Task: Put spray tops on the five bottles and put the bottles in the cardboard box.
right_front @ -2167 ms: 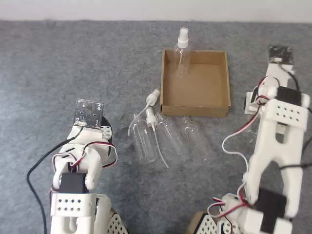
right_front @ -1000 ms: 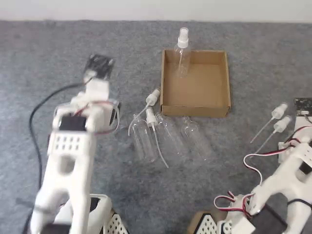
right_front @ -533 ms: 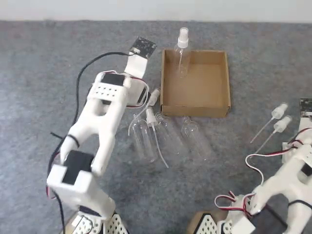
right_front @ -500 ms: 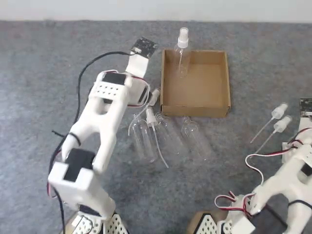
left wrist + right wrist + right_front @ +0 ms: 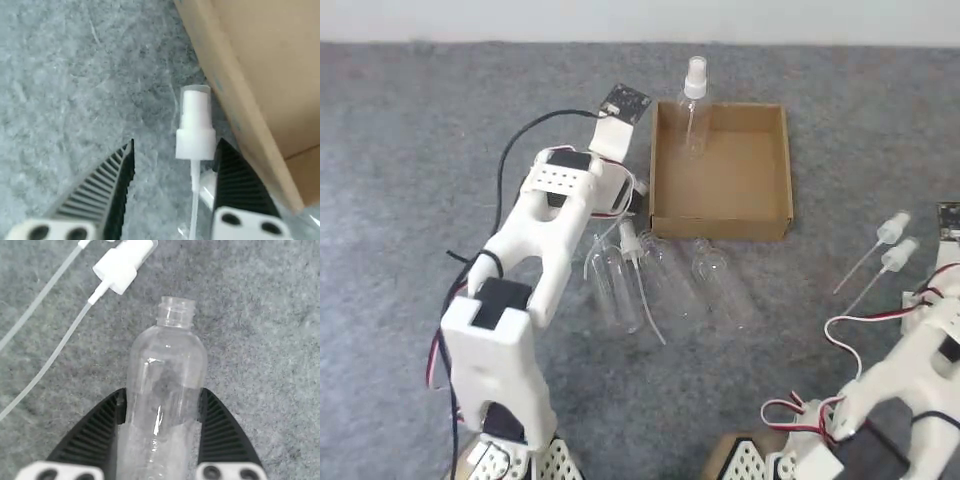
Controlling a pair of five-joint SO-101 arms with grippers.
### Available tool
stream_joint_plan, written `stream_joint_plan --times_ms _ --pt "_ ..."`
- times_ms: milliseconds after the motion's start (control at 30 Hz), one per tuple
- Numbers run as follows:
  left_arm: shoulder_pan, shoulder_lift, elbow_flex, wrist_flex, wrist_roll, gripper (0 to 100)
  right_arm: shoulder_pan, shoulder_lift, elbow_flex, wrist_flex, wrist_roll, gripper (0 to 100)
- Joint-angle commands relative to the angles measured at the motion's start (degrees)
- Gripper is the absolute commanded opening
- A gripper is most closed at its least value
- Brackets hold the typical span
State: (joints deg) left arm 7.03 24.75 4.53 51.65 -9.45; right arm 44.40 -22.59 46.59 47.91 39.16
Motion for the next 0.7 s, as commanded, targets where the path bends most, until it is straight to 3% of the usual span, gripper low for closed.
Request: stream_joint_plan --times_ms 0,233,500,667 --pt "0.1 0.1 -2.8 -3.5 0.1 24 0.7 -3.1 -1.1 -1.2 0.8 7.4" --pt "-1.7 3.4 -3.6 -7.1 0.1 24 0.7 -3.1 -1.1 -1.1 0.7 7.4" --pt "-2.1 9.7 -12.4 -3.4 0.1 23 0.6 -3.1 -1.1 -1.1 0.7 7.4" --pt "-2.4 16.3 -21.3 2.5 -0.2 12 0.6 -3.1 -1.1 -1.1 0.8 7.4"
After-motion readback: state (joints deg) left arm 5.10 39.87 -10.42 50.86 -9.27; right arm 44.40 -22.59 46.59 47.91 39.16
